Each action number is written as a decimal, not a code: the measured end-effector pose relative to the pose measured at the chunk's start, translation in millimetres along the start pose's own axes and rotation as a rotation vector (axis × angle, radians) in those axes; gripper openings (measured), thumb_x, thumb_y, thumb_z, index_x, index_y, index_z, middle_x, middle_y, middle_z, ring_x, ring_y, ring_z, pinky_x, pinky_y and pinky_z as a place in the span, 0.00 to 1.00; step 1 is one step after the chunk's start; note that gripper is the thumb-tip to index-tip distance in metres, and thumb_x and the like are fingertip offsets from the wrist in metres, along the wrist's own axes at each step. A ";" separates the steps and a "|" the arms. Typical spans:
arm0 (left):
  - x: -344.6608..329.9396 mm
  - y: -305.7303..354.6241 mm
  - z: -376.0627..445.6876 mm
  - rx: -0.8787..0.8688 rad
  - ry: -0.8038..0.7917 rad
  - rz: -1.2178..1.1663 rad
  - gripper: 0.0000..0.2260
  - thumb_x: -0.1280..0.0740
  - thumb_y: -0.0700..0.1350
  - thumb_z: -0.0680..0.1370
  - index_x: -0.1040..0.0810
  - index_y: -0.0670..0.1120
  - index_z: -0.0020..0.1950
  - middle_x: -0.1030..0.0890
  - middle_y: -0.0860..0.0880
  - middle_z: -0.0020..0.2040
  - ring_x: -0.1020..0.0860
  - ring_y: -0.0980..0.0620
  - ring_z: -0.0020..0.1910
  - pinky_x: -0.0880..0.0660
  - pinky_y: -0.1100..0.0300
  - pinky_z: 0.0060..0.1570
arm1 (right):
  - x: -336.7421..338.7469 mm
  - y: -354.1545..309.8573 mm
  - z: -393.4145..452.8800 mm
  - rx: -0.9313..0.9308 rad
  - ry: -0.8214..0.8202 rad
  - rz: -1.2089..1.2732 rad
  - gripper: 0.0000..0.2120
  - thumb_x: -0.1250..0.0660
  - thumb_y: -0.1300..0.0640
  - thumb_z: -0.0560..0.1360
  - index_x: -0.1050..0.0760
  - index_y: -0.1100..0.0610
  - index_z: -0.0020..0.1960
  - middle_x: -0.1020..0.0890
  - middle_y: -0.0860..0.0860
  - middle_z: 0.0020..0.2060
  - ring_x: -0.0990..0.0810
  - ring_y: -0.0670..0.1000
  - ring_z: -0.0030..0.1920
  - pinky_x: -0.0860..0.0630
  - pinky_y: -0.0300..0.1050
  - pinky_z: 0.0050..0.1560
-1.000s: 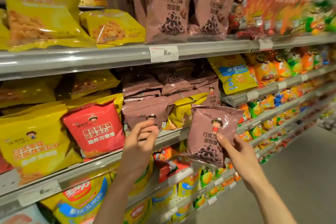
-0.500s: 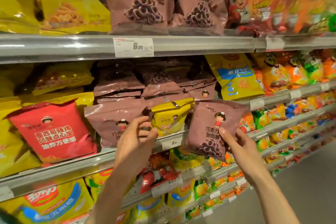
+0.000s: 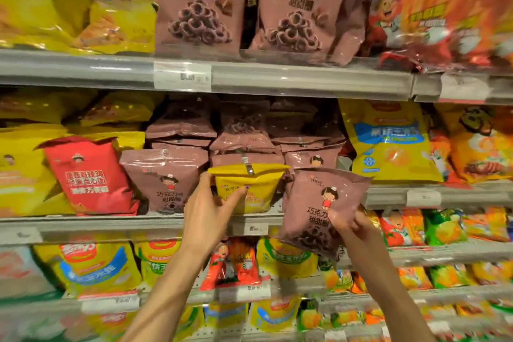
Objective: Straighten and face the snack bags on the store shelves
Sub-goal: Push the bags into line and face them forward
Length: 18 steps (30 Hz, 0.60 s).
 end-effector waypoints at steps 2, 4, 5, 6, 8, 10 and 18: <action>1.2 1.5 1.3 -0.006 0.025 0.009 0.19 0.28 0.62 0.75 0.29 0.50 0.52 0.20 0.51 0.34 0.21 0.56 0.32 0.24 0.51 0.37 | -2.0 -2.5 2.4 -0.005 -0.020 -0.004 0.08 0.31 0.46 0.78 0.23 0.50 0.45 0.16 0.42 0.37 0.18 0.48 0.43 0.25 0.42 0.41; 2.7 3.2 0.3 -0.019 0.036 0.009 0.18 0.29 0.62 0.76 0.29 0.50 0.51 0.20 0.51 0.34 0.21 0.53 0.33 0.23 0.48 0.39 | -2.2 -1.4 5.8 -0.006 -0.035 0.016 0.05 0.31 0.50 0.79 0.22 0.51 0.47 0.16 0.37 0.36 0.17 0.43 0.41 0.26 0.34 0.36; 4.6 4.2 -0.6 -0.027 0.045 0.004 0.17 0.29 0.61 0.76 0.29 0.50 0.51 0.20 0.52 0.34 0.21 0.54 0.33 0.23 0.49 0.38 | -3.0 -1.7 6.5 -0.013 -0.047 0.041 0.04 0.31 0.52 0.79 0.21 0.51 0.50 0.14 0.38 0.39 0.16 0.41 0.41 0.26 0.29 0.35; 7.5 6.0 -1.6 -0.036 0.059 -0.006 0.17 0.29 0.61 0.76 0.29 0.50 0.50 0.21 0.52 0.33 0.22 0.55 0.32 0.24 0.50 0.37 | -4.6 -2.1 7.4 -0.019 -0.061 0.068 0.06 0.31 0.53 0.79 0.20 0.52 0.54 0.13 0.40 0.43 0.16 0.38 0.42 0.26 0.27 0.36; 14.7 9.7 -2.8 -0.049 0.084 -0.022 0.17 0.29 0.60 0.76 0.29 0.49 0.49 0.24 0.53 0.31 0.26 0.57 0.29 0.29 0.53 0.33 | -8.0 -4.4 8.2 -0.024 -0.077 0.102 0.10 0.31 0.54 0.79 0.20 0.52 0.60 0.13 0.44 0.49 0.16 0.36 0.45 0.26 0.25 0.37; 24.3 12.3 -4.5 -0.056 0.106 -0.037 0.19 0.29 0.61 0.76 0.30 0.48 0.48 0.27 0.53 0.30 0.30 0.57 0.28 0.33 0.54 0.32 | -13.7 -6.6 9.3 -0.023 -0.082 0.124 0.10 0.30 0.53 0.79 0.21 0.50 0.60 0.14 0.44 0.51 0.16 0.36 0.47 0.25 0.25 0.39; 67.2 -8.7 -9.1 -0.036 0.135 -0.076 0.23 0.30 0.70 0.72 0.25 0.52 0.51 0.17 0.48 0.38 0.18 0.48 0.38 0.21 0.40 0.40 | -62.1 -21.3 28.7 0.035 -0.086 0.057 0.17 0.28 0.37 0.73 0.21 0.46 0.55 0.13 0.45 0.49 0.15 0.50 0.54 0.21 0.55 0.60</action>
Point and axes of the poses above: each hand's wrist, its own z-axis towards the middle knuckle, its own x-axis out of the back of the hand, y = z × x, the point moved 10 cm from there along z, towards the middle knuckle
